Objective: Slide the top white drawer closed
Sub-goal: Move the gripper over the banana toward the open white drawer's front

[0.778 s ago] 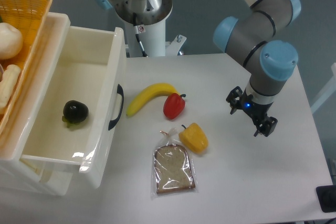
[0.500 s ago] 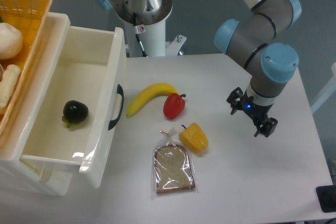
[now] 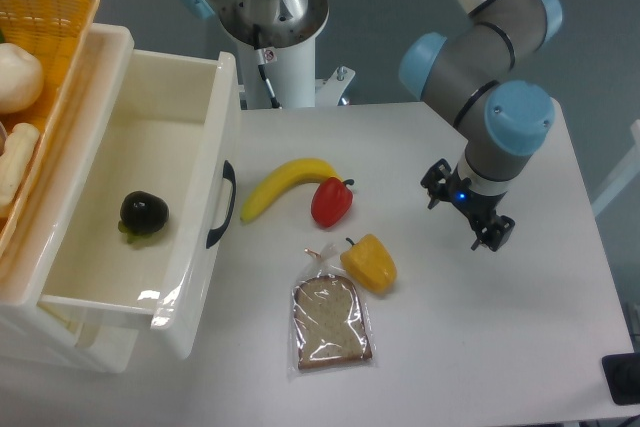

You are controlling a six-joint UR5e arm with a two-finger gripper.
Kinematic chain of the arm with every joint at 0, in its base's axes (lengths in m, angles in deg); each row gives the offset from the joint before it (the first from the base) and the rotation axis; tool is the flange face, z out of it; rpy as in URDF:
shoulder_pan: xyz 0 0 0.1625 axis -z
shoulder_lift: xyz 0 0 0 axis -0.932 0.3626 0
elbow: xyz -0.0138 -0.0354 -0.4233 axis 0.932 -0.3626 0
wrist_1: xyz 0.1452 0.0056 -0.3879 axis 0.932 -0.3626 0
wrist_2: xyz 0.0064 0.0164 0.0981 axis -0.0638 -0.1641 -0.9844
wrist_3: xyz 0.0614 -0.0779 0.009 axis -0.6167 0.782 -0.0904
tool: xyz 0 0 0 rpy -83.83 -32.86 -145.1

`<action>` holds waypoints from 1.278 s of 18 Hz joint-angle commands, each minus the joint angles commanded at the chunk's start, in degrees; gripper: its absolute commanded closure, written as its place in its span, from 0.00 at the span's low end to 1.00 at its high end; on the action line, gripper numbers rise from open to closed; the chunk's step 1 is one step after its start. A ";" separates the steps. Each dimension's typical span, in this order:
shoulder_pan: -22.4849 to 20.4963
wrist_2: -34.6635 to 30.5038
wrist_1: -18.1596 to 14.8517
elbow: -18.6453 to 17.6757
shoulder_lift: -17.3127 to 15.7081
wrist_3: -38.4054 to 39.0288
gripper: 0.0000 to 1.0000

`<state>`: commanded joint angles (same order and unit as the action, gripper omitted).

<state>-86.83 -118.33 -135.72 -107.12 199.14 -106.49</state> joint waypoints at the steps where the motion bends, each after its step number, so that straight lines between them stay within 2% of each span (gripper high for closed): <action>1: 0.18 0.26 0.00 -0.35 -0.44 2.38 0.00; 4: 2.64 3.42 0.09 -0.53 -1.23 8.71 0.00; 5: 3.34 4.21 0.09 -0.53 -1.32 9.60 0.05; 8: 5.27 6.93 -0.35 -1.75 -2.55 12.15 0.36; 10: 5.72 8.78 -0.44 -2.98 -4.56 13.29 0.59; 13: 8.17 12.29 -0.70 -3.87 -6.59 19.96 0.87; 14: 8.87 13.35 -0.70 -3.87 -6.77 21.89 0.89; 16: 11.07 15.63 -0.79 -3.87 -7.82 26.37 0.99; 20: 13.80 18.97 -4.21 -3.43 -8.88 29.03 1.00; 23: 13.72 23.98 -8.95 -2.81 -10.02 29.21 1.00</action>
<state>-73.11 -94.35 -144.67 -109.93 189.12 -77.28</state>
